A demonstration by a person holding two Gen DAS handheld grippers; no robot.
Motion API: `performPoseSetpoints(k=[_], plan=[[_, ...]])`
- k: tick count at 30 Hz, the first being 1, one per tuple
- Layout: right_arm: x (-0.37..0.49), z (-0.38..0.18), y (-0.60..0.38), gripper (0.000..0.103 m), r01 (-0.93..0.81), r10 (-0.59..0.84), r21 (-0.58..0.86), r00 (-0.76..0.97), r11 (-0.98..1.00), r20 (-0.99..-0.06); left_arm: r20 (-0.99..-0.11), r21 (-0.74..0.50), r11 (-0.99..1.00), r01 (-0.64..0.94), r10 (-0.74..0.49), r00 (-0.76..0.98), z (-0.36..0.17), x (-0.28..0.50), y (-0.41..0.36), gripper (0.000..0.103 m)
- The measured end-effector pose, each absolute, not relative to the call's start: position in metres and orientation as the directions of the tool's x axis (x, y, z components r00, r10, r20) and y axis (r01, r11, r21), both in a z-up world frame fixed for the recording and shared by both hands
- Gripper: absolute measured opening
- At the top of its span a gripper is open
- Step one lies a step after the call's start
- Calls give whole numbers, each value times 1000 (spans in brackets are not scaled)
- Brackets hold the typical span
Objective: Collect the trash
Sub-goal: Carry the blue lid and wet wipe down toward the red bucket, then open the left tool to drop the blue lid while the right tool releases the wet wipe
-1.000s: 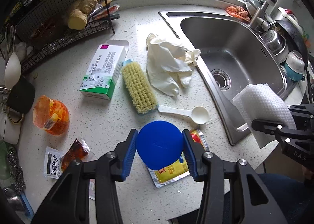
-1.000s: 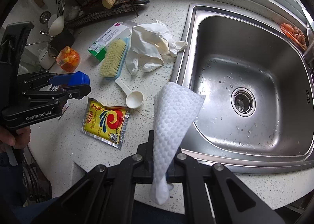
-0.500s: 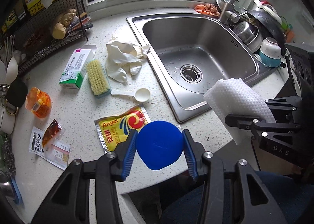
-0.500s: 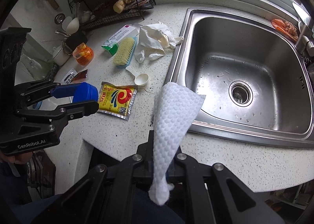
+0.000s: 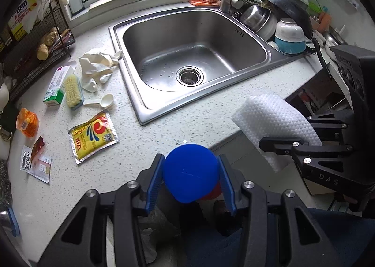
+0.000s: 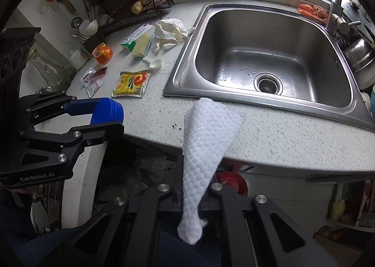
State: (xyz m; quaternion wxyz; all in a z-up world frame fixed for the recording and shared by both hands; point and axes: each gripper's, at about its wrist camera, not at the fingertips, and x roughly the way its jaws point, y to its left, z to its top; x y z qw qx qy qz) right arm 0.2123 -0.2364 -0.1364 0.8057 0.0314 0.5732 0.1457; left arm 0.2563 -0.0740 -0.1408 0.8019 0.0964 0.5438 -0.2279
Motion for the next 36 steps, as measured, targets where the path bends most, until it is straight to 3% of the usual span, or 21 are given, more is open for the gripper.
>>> performPoseSetpoints(k=[5,17,22,29,36], plan=[[188,-151,-259,5,-175,270,228,279,958,-921,-906,-124,858,498,-303,296,-157,221,-103,43],[142,-231,-295,5,-147,259,231,219,962,-941,-946,-162,897,410,-260,194,-267,183,-139,43],[145,-303,-291,5,-147,258,234,176,961,-950,-936,-225,913,341,-299,183,-347,183,-135,43],[153,-431,-293,5,-119,266,250,153,961,-952,-959,-174,943,285,-228,168,-472,183,-142,43],[153,-520,-290,5,-108,249,236,123,966,-961,-970,-151,948,281,-197,140,-551,181,-141,43]])
